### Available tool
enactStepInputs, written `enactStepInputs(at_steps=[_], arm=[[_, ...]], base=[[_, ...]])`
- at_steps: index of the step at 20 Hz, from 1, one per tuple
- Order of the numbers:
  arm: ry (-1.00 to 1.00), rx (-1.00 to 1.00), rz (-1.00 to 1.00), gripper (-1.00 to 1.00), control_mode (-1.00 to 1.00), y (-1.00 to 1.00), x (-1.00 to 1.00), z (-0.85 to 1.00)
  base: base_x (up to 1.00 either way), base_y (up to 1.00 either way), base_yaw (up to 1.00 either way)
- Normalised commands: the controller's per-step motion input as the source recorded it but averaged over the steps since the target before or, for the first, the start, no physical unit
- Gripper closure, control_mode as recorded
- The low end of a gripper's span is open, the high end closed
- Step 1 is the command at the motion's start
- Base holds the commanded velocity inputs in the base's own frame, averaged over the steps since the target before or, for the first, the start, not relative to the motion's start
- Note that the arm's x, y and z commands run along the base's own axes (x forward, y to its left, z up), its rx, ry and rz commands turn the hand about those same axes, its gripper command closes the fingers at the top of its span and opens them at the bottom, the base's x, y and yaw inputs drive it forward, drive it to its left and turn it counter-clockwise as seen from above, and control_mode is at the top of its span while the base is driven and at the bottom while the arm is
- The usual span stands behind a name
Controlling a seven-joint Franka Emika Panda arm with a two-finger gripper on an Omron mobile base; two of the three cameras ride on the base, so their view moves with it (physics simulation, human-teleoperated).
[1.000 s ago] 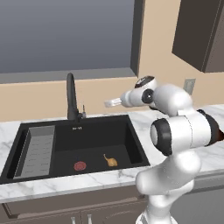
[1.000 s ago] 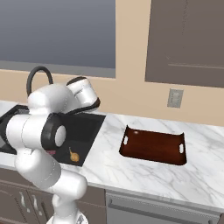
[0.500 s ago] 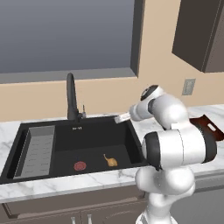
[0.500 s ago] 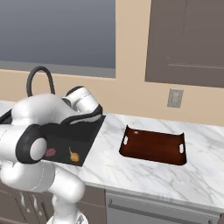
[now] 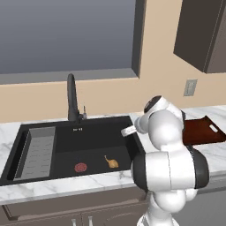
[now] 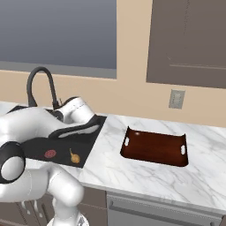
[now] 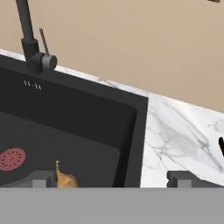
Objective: Pick up all produce items and place them in the sink. Turn on the sink faucet to wash them. Then turn the sink off and put them in the tray.
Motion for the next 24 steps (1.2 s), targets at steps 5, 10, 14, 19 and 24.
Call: enactStepInputs(at_steps=[5, 10, 14, 19, 24], arm=[[0.23, 0.00, -0.01, -1.00, -1.00, 0.10, -0.02, 0.66], [0.27, -0.01, 0.00, -1.00, -1.00, 0.19, 0.00, 0.61], [0.08, -0.07, 0.04, -1.00, -1.00, 0.02, 0.00, 0.59], [0.02, -0.02, 0.02, -1.00, -1.00, 0.04, -0.06, 0.65], [-0.01, 0.00, 0.00, -1.00, -1.00, 0.23, -0.09, 0.87]], base=[[0.00, 0.00, 0.00], [0.00, 0.00, 0.00], [0.00, 0.00, 0.00], [0.00, 0.00, 0.00], [0.00, 0.00, 0.00]])
